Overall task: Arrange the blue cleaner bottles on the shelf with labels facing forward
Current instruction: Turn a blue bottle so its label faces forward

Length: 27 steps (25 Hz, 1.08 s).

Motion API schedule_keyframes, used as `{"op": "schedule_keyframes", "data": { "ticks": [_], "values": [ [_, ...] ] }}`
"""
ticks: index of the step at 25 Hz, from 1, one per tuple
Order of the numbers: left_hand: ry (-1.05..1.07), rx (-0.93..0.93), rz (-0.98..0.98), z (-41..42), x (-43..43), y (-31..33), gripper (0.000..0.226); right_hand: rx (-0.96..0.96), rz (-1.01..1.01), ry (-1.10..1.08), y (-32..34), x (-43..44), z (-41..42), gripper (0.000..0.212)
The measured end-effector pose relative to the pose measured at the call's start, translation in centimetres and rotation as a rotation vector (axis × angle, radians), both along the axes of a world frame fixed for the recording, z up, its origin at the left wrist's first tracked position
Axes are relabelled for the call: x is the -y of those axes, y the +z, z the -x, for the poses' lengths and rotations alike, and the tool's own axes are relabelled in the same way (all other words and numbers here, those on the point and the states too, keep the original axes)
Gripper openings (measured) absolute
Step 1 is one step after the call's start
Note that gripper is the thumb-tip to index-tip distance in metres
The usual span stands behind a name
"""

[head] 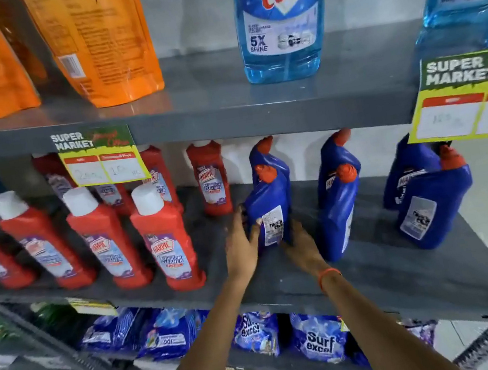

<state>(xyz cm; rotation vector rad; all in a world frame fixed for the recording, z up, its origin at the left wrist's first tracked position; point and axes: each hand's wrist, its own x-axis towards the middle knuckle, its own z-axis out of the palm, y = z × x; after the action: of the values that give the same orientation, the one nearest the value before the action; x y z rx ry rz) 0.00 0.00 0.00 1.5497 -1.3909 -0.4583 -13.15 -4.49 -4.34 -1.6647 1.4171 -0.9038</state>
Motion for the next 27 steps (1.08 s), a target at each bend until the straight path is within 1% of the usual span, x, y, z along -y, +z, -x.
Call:
{"op": "schedule_keyframes", "data": {
  "ticks": [3, 5, 7, 9, 14, 16, 20, 23, 24, 27],
  "values": [
    [-0.003, -0.093, 0.015, -0.9, 1.4, -0.3, 0.042, 0.059, -0.056, 0.002, -0.5, 0.8, -0.3, 0.053],
    [-0.006, -0.143, -0.01, -1.1, 1.8, -0.5, 0.04, 0.094, -0.077, 0.003, -0.5, 0.9, -0.3, 0.052],
    [-0.02, -0.185, -0.01, -1.0, 1.9, -0.3, 0.04, 0.15, -0.063, 0.026, -0.7, 0.9, -0.2, 0.056],
    [-0.03, -0.212, -0.013, -0.9, 2.3, 0.0, 0.039, 0.146, -0.06, 0.027, -0.5, 0.8, -0.2, 0.058],
    [-0.109, -0.248, -0.028, -0.4, 2.2, 0.8, 0.038, 0.246, 0.003, 0.01, -0.7, -0.6, -0.4, 0.051],
    [-0.13, -0.272, -0.05, -0.1, 2.2, 0.8, 0.036, 0.253, 0.034, 0.006, -0.8, -1.2, -0.3, 0.049],
    [-0.174, -0.488, -0.047, -0.3, 1.8, 1.8, 0.02, 0.171, 0.137, -0.03, -0.5, -1.9, 0.3, 0.044],
    [-0.215, -0.681, -0.073, -0.2, 1.5, 2.5, 0.021, 0.245, 0.185, -0.021, 0.1, -2.6, 0.1, 0.042],
    [-0.21, -0.713, -0.072, 0.0, 1.3, 2.7, 0.021, 0.263, 0.195, -0.022, 0.3, -2.8, 0.0, 0.043],
    [-0.209, -0.717, -0.058, 0.8, 0.6, 2.9, 0.022, 0.265, 0.231, -0.067, 0.4, -3.2, -0.7, 0.051]
  ]
}}
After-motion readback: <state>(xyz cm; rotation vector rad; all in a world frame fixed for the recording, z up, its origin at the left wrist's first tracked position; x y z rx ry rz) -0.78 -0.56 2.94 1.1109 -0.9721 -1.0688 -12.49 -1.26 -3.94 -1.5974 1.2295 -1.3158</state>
